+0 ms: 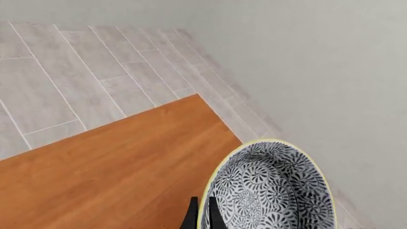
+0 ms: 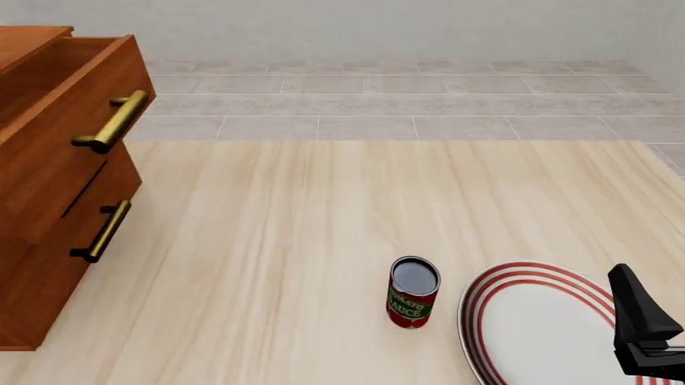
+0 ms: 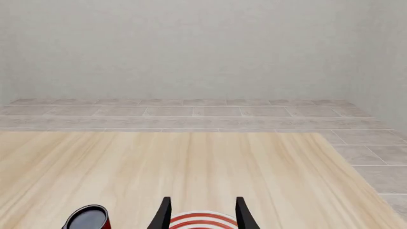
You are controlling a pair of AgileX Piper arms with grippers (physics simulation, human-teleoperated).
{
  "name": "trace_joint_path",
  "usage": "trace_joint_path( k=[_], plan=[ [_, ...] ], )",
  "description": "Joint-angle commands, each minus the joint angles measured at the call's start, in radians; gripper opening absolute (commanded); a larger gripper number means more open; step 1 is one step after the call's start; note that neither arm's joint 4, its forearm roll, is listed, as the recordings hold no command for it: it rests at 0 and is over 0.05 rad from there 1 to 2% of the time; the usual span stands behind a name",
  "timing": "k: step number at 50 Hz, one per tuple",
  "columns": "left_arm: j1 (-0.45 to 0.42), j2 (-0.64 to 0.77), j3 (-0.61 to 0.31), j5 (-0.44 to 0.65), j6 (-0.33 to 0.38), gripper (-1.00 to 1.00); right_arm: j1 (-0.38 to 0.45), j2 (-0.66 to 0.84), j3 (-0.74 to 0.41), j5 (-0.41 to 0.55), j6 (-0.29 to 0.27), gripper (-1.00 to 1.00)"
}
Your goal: Put the bowl on top of the cabinet.
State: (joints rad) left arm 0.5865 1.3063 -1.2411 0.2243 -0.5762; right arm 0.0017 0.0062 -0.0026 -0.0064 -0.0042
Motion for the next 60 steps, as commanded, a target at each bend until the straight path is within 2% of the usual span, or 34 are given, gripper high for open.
trace_joint_path(
  k=[1, 28, 29, 31, 33, 34, 39, 60],
  plan=[
    [0.007, 0.024, -0.008, -0.012, 0.007, -1.00, 0.000, 0.000, 0.000, 0.000, 0.000, 1.00],
    [0.033, 0.073, -0.014, -0.025, 0.022, -1.00, 0.000, 0.000, 0.000, 0.000, 0.000, 1.00],
    [0.031, 0.071, -0.010, -0.031, 0.019, -1.00, 0.000, 0.000, 0.000, 0.000, 0.000, 1.00],
    [-0.023, 0.058, 0.029, -0.078, -0.045, -1.00, 0.000, 0.000, 0.000, 0.000, 0.000, 1.00],
    [-0.020, 0.058, 0.043, -0.085, -0.069, -1.00, 0.000, 0.000, 0.000, 0.000, 0.000, 1.00],
    [-0.039, 0.041, 0.053, -0.092, -0.073, 1.00, 0.000, 0.000, 0.000, 0.000, 0.000, 1.00],
    [-0.036, 0.030, 0.039, -0.070, -0.053, 1.00, 0.000, 0.000, 0.000, 0.000, 0.000, 1.00],
    [-0.092, -0.108, 0.062, -0.034, -0.063, 1.00, 0.000, 0.000, 0.000, 0.000, 0.000, 1.00]
  ],
)
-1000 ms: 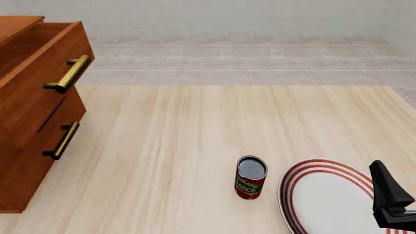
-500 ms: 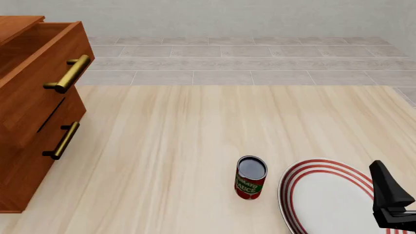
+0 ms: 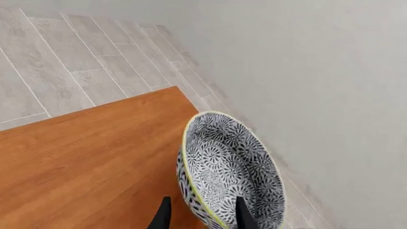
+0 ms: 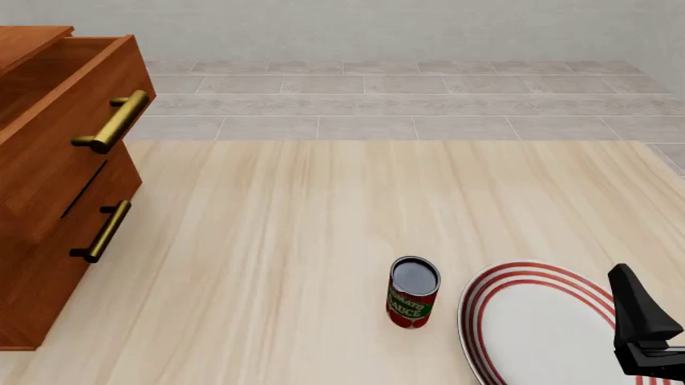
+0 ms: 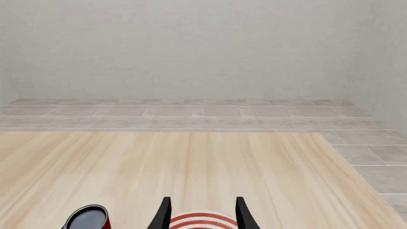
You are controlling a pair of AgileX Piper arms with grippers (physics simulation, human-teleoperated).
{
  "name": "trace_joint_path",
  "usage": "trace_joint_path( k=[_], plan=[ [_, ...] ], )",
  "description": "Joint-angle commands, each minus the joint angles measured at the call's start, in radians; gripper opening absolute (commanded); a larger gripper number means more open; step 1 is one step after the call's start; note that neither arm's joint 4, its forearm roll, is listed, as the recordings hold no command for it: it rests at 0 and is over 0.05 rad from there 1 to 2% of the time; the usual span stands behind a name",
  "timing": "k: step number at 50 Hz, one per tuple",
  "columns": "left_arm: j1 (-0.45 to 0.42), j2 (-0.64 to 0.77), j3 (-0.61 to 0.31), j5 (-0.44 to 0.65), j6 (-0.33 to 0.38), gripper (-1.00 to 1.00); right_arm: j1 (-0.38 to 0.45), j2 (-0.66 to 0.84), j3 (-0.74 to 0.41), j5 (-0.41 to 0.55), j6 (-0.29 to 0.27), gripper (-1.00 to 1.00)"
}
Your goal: Put the bowl on top of the cabinet.
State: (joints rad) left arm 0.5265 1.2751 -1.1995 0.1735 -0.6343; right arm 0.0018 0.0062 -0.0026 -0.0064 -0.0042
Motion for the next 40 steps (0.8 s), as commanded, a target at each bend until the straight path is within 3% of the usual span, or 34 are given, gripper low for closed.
trace_joint_path(
  k=[1, 40],
  plan=[
    [-0.030, -0.083, 0.021, 0.020, -0.005, 1.00, 0.000, 0.000, 0.000, 0.000, 0.000, 1.00],
    [-0.138, -0.271, 0.093, 0.059, -0.002, 1.00, 0.000, 0.000, 0.000, 0.000, 0.000, 1.00]
  ],
)
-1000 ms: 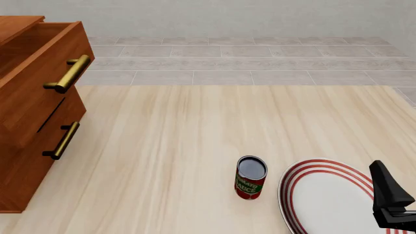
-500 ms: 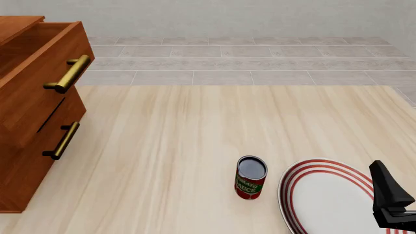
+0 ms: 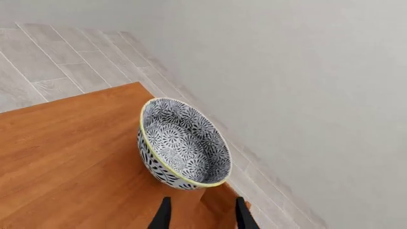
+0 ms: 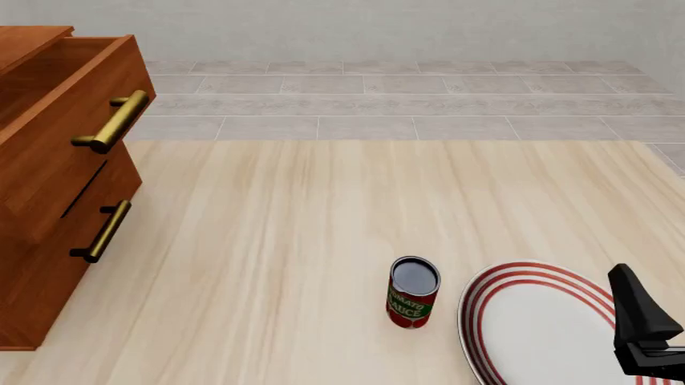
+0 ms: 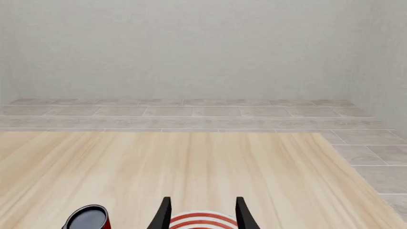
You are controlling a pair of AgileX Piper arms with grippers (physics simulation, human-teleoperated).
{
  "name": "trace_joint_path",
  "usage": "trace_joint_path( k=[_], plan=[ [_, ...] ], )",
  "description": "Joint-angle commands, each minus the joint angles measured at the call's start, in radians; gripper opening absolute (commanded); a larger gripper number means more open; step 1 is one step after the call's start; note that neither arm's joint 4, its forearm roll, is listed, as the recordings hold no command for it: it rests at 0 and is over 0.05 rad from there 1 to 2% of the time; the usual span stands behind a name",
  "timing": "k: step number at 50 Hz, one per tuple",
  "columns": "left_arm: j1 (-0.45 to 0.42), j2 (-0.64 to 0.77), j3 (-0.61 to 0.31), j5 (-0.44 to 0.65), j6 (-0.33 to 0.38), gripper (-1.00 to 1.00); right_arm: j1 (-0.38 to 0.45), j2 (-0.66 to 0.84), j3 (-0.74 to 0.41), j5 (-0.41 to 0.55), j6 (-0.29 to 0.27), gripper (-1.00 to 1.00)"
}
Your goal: Put the bowl on top of the cabinet.
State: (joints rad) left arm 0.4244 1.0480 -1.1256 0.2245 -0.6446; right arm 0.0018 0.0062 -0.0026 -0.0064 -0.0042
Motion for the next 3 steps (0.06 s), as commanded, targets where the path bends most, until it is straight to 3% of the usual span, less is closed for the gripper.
trace_joint_path(
  k=[1, 3],
  plan=[
    [-0.040, -0.052, 0.022, 0.008, 0.016, 1.00, 0.000, 0.000, 0.000, 0.000, 0.000, 1.00],
    [-0.047, -0.059, 0.032, 0.001, 0.010, 1.00, 0.000, 0.000, 0.000, 0.000, 0.000, 1.00]
  ],
)
